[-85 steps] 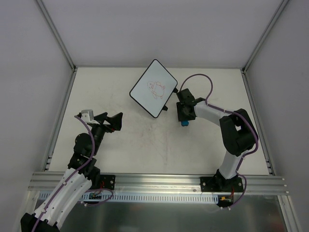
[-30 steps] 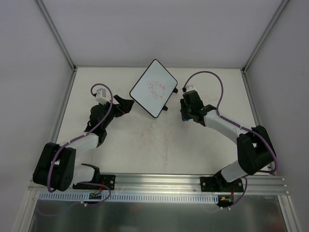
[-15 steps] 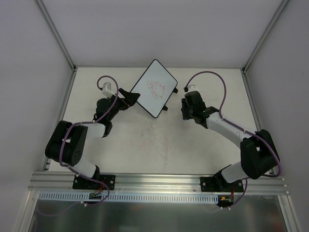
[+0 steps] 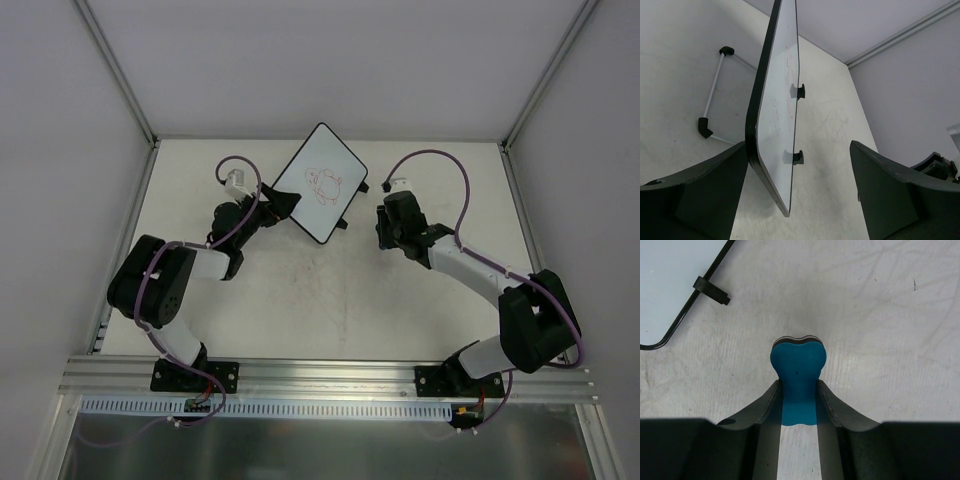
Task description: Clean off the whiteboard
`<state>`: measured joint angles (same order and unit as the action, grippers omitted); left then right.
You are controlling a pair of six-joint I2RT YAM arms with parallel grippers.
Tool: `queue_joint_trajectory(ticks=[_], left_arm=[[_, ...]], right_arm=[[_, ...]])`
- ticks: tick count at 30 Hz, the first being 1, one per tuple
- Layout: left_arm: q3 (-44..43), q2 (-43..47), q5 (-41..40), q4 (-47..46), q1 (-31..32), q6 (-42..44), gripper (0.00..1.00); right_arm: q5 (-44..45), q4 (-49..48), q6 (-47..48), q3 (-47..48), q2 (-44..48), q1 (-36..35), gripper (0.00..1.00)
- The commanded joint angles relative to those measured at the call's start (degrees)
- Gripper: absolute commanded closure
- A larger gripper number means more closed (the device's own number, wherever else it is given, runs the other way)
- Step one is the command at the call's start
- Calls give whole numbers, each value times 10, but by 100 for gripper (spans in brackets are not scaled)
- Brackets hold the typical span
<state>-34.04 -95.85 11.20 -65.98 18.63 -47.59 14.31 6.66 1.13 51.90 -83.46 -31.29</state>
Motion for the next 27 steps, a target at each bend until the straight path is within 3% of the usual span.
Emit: queue_joint_trajectory(ticks=[1,6,18,24,27], left_arm=[[-16,-11,-22,-53,10,9,19],[-16,-30,-35,-63,11,5,25],[-20,-43,-41,-72,16,0,55],[-35,-57,-50,-48,18,-7,62],[-38,-59,-47,-48,18,-6,72]], right_arm=[[12,-19,3,0,27,-4,100],[13,-25,1,-3,27,-3,100],[12,-26,0,-5,29,-3,100],[14,-26,1,-7,32,-3,100],[16,-26,2,-6,30,-3,100]])
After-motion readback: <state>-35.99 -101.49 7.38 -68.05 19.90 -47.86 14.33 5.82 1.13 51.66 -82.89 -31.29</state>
